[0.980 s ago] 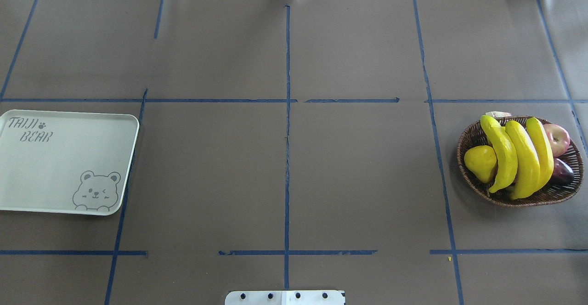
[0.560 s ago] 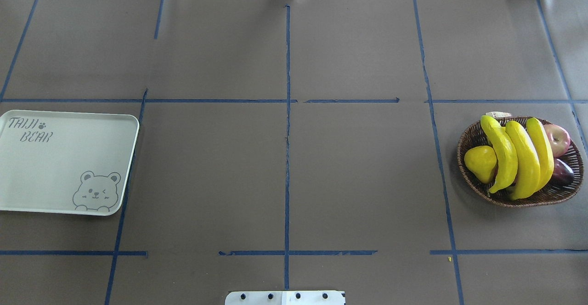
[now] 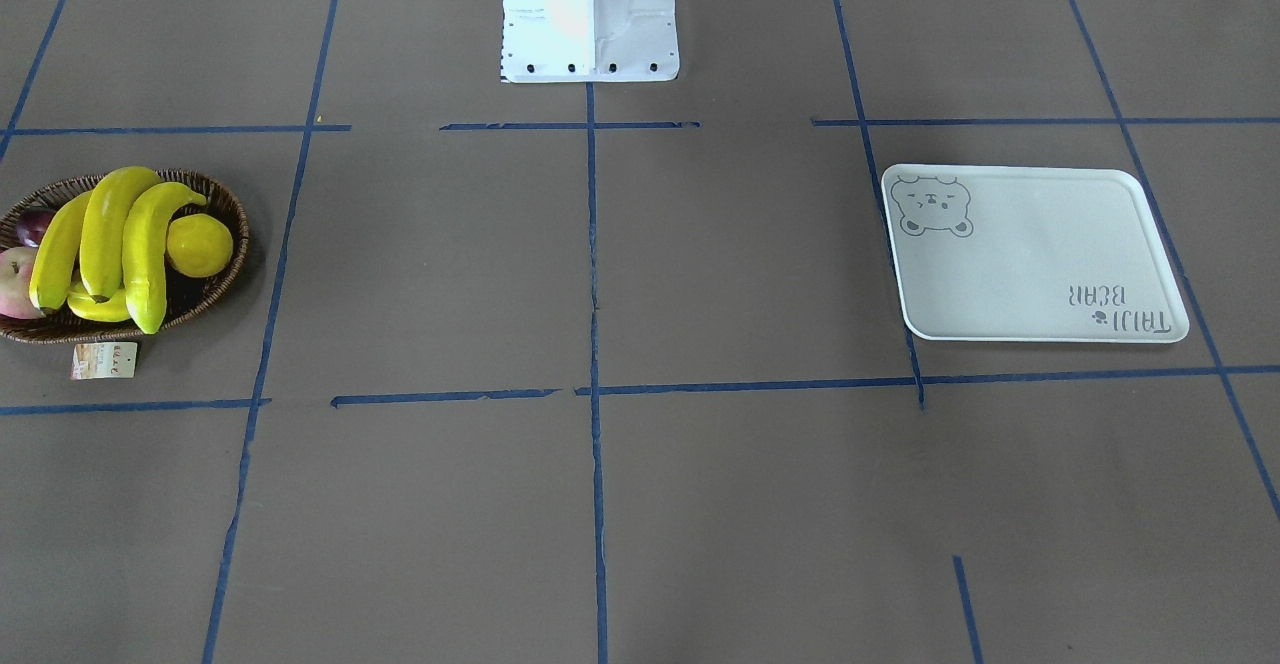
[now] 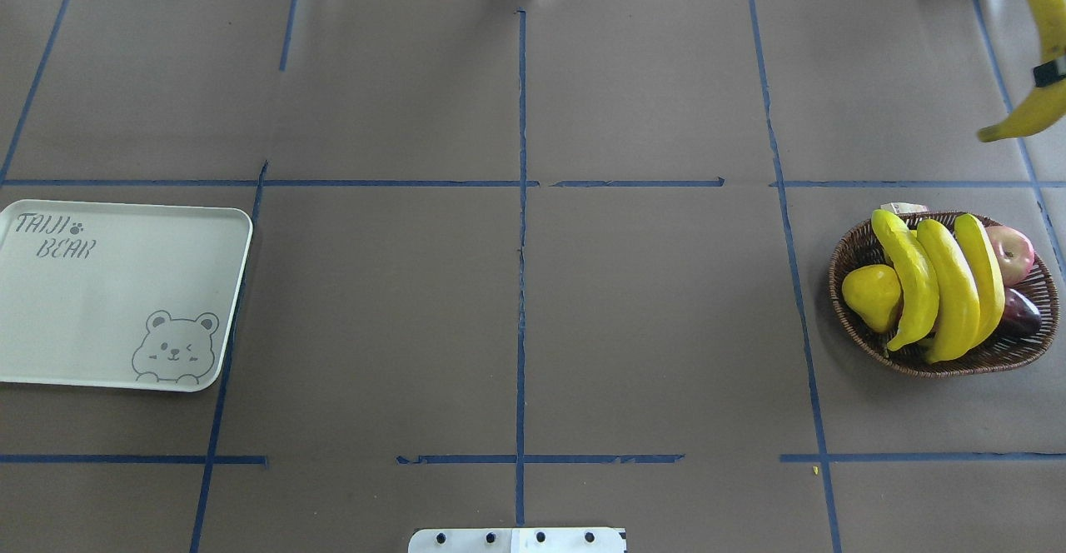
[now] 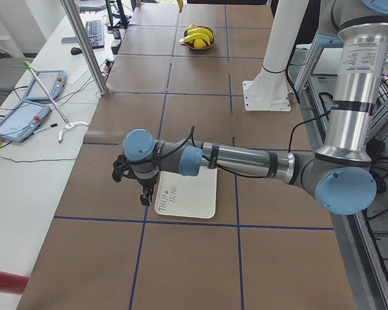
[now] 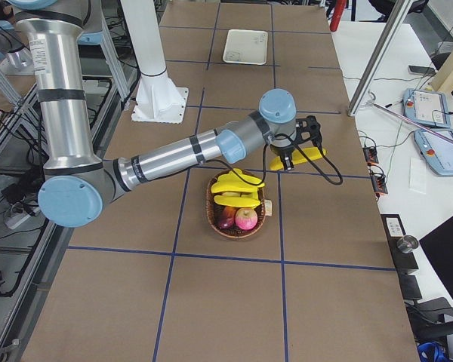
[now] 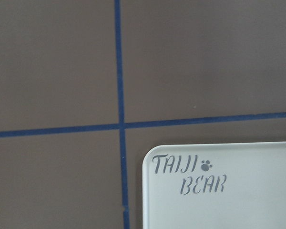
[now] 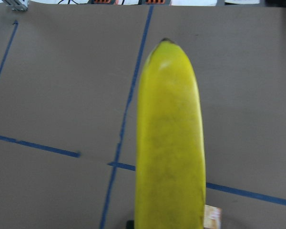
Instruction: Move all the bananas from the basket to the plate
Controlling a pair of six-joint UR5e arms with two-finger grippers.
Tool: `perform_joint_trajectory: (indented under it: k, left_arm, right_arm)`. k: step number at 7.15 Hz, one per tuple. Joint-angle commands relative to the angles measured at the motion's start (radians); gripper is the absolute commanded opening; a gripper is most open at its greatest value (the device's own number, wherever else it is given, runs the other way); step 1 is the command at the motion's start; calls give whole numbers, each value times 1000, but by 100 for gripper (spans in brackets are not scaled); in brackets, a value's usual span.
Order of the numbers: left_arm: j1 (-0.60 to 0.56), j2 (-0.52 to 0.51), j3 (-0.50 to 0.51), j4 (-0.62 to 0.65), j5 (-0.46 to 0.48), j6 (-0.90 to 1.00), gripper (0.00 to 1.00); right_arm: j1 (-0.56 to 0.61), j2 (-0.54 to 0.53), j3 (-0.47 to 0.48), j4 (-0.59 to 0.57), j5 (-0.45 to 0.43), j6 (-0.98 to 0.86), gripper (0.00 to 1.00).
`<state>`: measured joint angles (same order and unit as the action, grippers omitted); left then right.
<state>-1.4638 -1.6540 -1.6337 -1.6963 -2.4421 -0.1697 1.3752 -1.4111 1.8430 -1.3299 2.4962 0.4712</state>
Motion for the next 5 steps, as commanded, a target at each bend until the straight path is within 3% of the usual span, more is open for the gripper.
perform_joint_trajectory:
  k: [1,2,4,5]
  left_arm:
    - [194,-28,-2,-328,3,-448,100]
    - [242,-58,5,-482,3,-628,100]
    - [365,-185,3,-621,8,-994,99]
    - [408,-225,-6,-676,17,-1121,99]
  right_arm:
    - [-170,140,7,1,1,284,1]
    - [-250,164,48,3,-3,364,1]
    - [-376,237,83,4,-28,475,1]
    - [-486,285,108,15,-148,577,2]
